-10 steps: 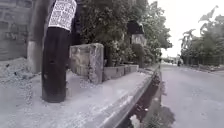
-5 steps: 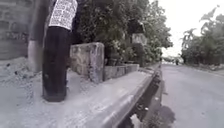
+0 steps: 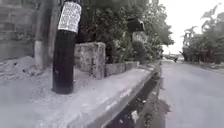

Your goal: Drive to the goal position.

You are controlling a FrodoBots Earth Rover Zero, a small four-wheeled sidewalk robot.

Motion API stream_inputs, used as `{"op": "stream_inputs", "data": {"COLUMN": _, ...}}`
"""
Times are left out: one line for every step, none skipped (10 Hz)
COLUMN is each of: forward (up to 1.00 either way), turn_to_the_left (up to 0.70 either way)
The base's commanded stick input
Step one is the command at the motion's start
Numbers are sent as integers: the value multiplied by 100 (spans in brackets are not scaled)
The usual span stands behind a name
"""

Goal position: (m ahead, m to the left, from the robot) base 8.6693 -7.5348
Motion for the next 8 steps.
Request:
{"op": "stream_inputs", "data": {"forward": -70, "turn_to_the_left": 0}}
{"op": "stream_inputs", "data": {"forward": -70, "turn_to_the_left": 0}}
{"op": "stream_inputs", "data": {"forward": -70, "turn_to_the_left": 0}}
{"op": "stream_inputs", "data": {"forward": -70, "turn_to_the_left": 0}}
{"op": "stream_inputs", "data": {"forward": -70, "turn_to_the_left": 0}}
{"op": "stream_inputs", "data": {"forward": -60, "turn_to_the_left": 0}}
{"op": "stream_inputs", "data": {"forward": 0, "turn_to_the_left": -8}}
{"op": "stream_inputs", "data": {"forward": 0, "turn_to_the_left": -36}}
